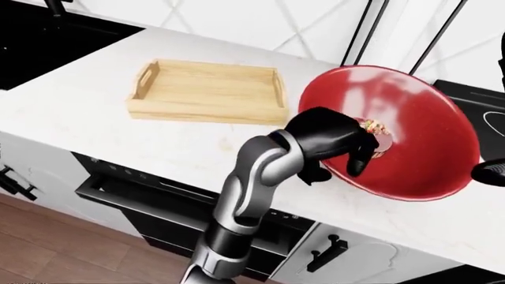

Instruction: Pick up the bowl with cake and place it on the tray. Pick up the cupcake and place it on the tray.

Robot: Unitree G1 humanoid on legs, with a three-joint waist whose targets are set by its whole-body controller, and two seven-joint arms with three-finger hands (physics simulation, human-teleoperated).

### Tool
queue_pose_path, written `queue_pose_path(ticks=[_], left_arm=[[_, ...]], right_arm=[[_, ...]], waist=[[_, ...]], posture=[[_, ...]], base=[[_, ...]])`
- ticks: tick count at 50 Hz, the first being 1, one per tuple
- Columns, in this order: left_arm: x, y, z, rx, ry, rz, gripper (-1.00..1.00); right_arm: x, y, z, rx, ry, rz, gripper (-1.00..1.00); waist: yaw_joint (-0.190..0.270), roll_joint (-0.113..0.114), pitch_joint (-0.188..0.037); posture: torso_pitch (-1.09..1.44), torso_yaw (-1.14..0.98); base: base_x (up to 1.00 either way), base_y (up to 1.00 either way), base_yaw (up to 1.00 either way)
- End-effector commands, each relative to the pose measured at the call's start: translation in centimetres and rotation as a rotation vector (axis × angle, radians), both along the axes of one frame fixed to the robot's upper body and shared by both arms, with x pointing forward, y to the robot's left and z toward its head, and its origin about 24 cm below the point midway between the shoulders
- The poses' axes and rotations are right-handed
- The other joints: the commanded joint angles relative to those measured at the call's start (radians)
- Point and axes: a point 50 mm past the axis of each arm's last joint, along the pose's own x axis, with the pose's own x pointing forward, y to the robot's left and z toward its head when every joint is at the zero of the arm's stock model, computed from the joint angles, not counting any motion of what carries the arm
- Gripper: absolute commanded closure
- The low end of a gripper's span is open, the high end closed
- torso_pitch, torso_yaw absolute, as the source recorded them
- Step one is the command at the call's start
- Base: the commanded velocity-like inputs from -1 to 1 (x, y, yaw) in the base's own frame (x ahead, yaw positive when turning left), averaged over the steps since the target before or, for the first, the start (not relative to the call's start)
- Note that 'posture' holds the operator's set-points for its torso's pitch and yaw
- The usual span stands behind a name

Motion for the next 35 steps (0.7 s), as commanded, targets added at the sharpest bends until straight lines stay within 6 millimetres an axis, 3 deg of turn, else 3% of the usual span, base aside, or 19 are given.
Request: queue_pose_path(ticks=[1,9,12,19,21,23,24,35], left_arm=[[0.4,0.0,-0.4,0.085,-0.040,0.040,0.53],[0.4,-0.4,-0.4,0.104,-0.088,0.051,0.34],[0.4,-0.4,-0.3,0.103,-0.092,0.051,0.15],[0.4,-0.6,-0.7,0.107,-0.085,0.047,0.07],[0.3,-0.7,-0.8,0.109,-0.081,0.043,0.39],[0.1,-0.7,-0.7,0.107,-0.082,0.038,0.89],[0.1,-0.6,-0.5,0.101,-0.085,0.037,1.00],[-0.5,0.1,2.7,0.022,-0.134,0.034,1.00]], right_arm=[[-0.4,-0.2,0.7,0.000,-0.049,-0.013,-1.00],[-0.4,-0.1,0.7,0.000,-0.052,-0.009,-1.00],[-0.4,-0.1,0.7,0.000,-0.053,-0.009,-1.00],[-0.5,-0.3,0.7,0.006,-0.053,-0.011,-1.00],[-0.5,-0.3,0.7,0.006,-0.054,-0.011,-1.00],[-0.5,-0.3,0.7,0.007,-0.053,-0.011,-1.00],[-0.5,-0.3,0.7,0.007,-0.053,-0.011,-1.00],[-1.1,-0.6,1.1,0.011,-0.062,-0.021,-1.00]], waist=[[0.000,-0.002,-0.008],[-0.002,-0.006,-0.005],[-0.002,-0.006,-0.005],[-0.003,-0.003,-0.005],[-0.003,-0.002,-0.006],[-0.004,-0.001,-0.008],[-0.004,-0.001,-0.009],[-0.006,0.010,-0.011]], posture=[[0.00,0.00],[0.00,0.00],[0.00,0.00],[0.00,0.00],[0.00,0.00],[0.00,0.00],[0.00,0.00],[0.00,0.00]], base=[[0.00,0.00,0.00],[0.00,0.00,0.00],[0.00,0.00,0.00],[0.00,0.00,0.00],[0.00,0.00,0.00],[0.00,0.00,0.00],[0.00,0.00,0.00],[0.00,0.00,0.00]])
